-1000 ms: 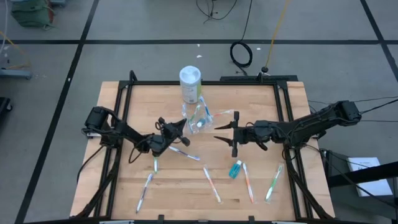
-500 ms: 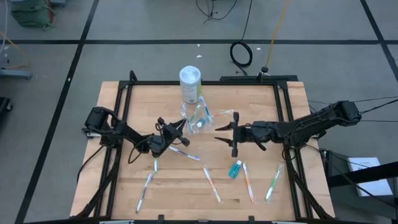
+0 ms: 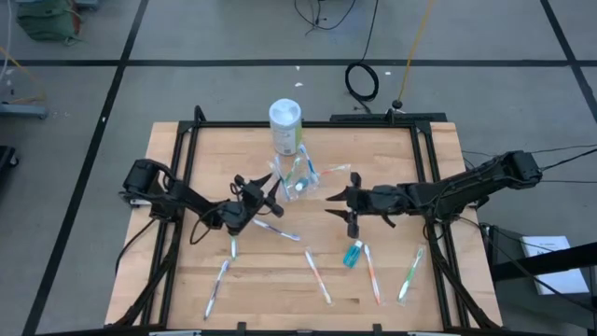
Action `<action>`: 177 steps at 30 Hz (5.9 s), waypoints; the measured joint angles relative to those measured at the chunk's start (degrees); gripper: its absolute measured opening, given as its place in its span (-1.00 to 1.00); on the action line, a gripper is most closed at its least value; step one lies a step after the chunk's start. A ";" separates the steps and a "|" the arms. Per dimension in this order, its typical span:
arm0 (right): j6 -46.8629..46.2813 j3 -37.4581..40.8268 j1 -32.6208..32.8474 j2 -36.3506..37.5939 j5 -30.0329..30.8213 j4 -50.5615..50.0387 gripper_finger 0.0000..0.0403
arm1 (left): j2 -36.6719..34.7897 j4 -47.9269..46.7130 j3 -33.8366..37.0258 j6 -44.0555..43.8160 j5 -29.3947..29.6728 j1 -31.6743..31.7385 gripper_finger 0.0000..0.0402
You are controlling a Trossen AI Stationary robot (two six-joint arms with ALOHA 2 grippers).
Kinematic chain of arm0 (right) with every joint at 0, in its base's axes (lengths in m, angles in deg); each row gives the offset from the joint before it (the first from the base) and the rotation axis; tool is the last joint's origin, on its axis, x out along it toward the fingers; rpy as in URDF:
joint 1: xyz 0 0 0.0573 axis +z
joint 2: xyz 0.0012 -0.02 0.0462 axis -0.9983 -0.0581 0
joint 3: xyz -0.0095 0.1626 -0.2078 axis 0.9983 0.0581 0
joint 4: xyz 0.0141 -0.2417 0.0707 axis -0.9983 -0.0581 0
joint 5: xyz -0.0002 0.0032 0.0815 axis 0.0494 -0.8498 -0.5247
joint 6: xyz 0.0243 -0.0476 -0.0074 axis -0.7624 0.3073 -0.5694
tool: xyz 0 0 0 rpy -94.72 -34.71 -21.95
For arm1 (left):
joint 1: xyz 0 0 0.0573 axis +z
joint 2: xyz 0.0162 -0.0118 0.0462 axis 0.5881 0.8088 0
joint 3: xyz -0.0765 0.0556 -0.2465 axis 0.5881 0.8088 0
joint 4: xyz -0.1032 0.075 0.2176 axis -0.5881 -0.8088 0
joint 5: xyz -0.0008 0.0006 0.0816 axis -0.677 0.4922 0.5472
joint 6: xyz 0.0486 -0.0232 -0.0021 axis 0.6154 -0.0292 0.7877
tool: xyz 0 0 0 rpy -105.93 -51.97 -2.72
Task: Pick & Place toothbrushing station
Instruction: Put the orange toothbrush into the transparent organizer, then put the green toothbrush into the transparent organizer
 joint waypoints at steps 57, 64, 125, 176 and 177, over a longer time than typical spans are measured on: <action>-22.25 2.47 -15.17 0.75 4.63 -71.12 -0.31 | -10.49 -27.25 -0.07 -16.70 -15.72 -3.69 -0.23; -20.32 2.47 -18.19 -6.37 1.87 -70.42 -0.31 | -14.34 -27.05 -0.09 -12.13 -15.68 -4.77 -0.23; 89.10 -25.08 -4.42 -20.38 53.70 -12.26 -1.00 | -15.45 -27.26 -0.09 -11.49 -15.73 -4.66 -0.23; 91.99 -15.76 -4.85 -32.48 48.45 -3.51 -1.00 | -15.43 -32.90 -0.04 -13.59 -16.67 -4.66 -0.23; 91.94 -15.10 -4.77 -32.49 48.38 -3.53 -1.00 | -15.43 -32.97 -0.04 -13.63 -16.66 -4.66 -0.23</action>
